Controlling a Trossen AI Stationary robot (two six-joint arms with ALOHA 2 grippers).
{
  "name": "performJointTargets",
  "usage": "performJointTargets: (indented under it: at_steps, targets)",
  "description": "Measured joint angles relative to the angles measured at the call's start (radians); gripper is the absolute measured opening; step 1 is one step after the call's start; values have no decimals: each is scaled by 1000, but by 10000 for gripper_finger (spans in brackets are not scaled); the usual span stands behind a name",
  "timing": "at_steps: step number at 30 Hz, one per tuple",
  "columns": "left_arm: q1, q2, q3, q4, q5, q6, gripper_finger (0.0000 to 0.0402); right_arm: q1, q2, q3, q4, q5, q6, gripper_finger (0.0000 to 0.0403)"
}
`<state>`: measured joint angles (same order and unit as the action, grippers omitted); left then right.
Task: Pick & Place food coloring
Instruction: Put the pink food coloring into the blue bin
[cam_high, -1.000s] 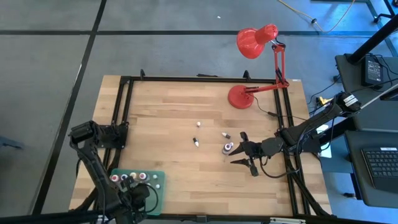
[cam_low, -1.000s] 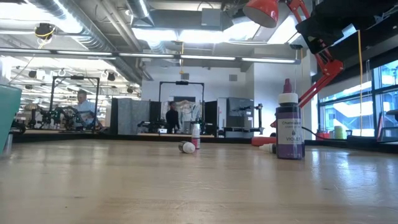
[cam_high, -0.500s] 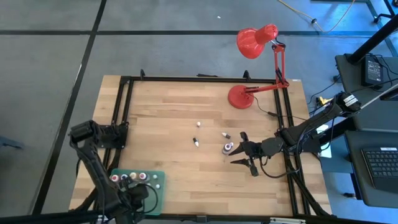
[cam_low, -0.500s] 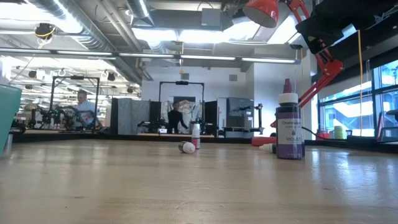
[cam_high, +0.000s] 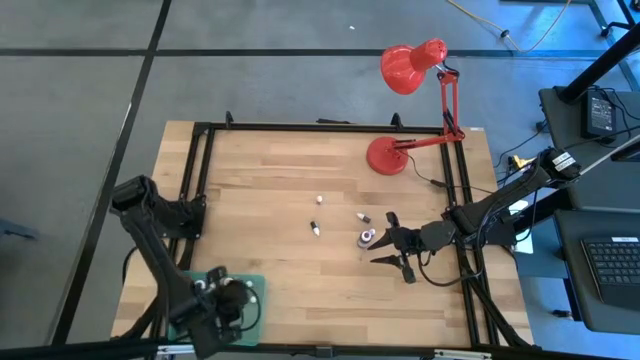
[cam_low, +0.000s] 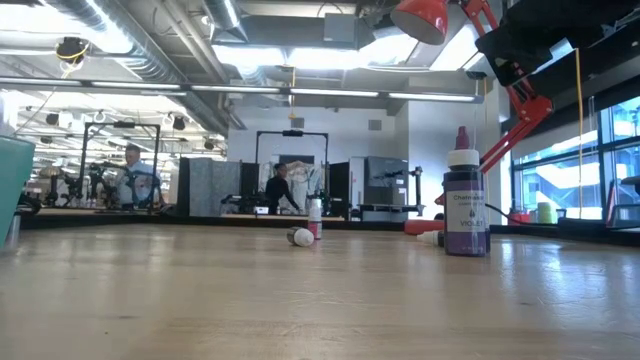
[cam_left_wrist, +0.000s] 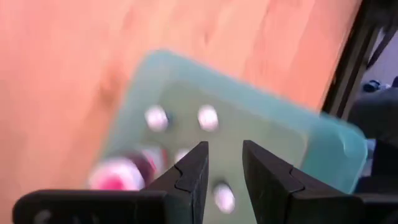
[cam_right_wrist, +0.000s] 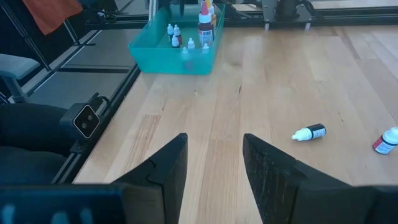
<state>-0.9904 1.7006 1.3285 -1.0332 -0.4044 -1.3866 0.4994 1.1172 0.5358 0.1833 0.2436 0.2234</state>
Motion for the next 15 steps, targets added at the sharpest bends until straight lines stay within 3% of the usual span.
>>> performJointTargets:
  at_steps: [12, 15]
  targets:
    - [383, -124, 0, 19, -22, 578, 91, 0, 0, 0, 0, 0, 0, 157]
    - [501, -126, 0, 51, 18, 745, 93, 0, 0, 0, 0, 0, 0, 157]
